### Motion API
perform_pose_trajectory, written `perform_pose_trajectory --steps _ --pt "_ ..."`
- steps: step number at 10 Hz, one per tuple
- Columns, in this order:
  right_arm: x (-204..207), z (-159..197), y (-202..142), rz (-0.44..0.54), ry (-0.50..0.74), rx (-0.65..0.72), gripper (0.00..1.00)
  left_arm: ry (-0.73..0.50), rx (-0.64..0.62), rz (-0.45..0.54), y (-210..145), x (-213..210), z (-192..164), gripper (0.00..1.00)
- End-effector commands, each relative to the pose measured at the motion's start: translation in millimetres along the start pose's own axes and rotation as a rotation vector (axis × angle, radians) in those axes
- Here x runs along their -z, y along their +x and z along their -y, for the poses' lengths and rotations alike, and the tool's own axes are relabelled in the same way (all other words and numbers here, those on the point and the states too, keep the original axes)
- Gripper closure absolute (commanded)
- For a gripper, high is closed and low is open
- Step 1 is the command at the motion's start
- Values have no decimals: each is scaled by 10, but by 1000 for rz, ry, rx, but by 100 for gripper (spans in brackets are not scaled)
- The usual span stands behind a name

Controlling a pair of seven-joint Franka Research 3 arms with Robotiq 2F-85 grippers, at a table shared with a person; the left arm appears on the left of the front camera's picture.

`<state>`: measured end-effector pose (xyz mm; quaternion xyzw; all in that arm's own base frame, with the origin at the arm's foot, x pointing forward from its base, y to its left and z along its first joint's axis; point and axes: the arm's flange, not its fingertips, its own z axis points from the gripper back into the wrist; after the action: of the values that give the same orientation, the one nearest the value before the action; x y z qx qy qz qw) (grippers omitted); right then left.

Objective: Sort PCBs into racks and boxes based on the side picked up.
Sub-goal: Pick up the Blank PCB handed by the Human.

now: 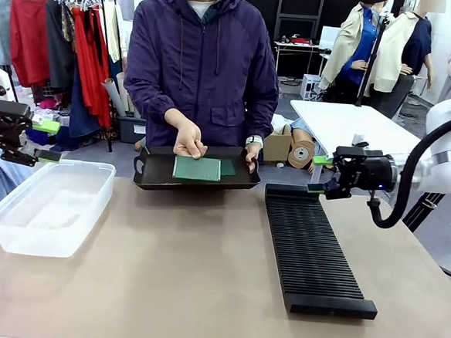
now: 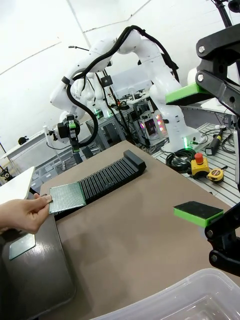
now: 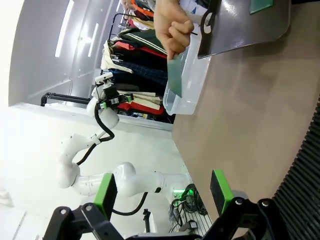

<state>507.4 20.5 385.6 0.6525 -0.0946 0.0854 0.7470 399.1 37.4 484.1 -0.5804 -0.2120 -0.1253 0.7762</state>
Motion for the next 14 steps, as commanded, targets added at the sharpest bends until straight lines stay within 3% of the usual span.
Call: perform_pose_trajectory --steps 1,10,14 --pt "178 96 141 19 6 -34 0 -11 -10 4 1 -7 17 0" --pt "1009 765 447 2 66 -121 0 -11 -10 4 1 -7 17 0" --pt "1274 899 482 14 77 -120 0 -11 -10 4 1 -7 17 0"
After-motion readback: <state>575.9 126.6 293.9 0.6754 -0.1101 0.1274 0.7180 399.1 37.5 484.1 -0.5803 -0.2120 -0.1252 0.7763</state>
